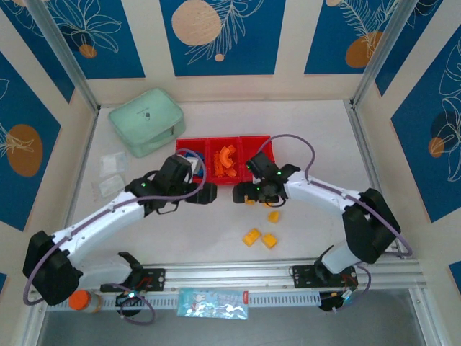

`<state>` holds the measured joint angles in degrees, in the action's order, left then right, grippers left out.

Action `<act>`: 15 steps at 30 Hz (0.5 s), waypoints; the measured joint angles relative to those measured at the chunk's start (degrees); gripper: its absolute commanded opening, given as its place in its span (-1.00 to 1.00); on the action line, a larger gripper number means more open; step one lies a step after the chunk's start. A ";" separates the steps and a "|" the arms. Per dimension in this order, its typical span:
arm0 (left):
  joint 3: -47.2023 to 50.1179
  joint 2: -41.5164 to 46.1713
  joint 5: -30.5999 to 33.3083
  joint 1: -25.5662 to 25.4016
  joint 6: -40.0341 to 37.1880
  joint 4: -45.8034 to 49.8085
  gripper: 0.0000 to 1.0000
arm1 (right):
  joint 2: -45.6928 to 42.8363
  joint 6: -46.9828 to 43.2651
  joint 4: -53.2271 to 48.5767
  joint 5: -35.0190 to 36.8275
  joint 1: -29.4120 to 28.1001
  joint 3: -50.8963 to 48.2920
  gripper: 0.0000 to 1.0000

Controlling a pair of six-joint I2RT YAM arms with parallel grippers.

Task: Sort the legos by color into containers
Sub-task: Pick up the lego from the center of the table.

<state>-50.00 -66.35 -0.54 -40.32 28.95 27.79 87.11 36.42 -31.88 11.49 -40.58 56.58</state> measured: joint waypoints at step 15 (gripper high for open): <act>4.92 1.01 -2.03 0.00 5.11 -4.55 0.99 | 8.24 5.46 -0.98 10.93 -2.49 3.06 0.11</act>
<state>-45.08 -65.34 -2.57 -40.32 34.06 23.24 95.35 41.89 -32.86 22.41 -43.07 59.64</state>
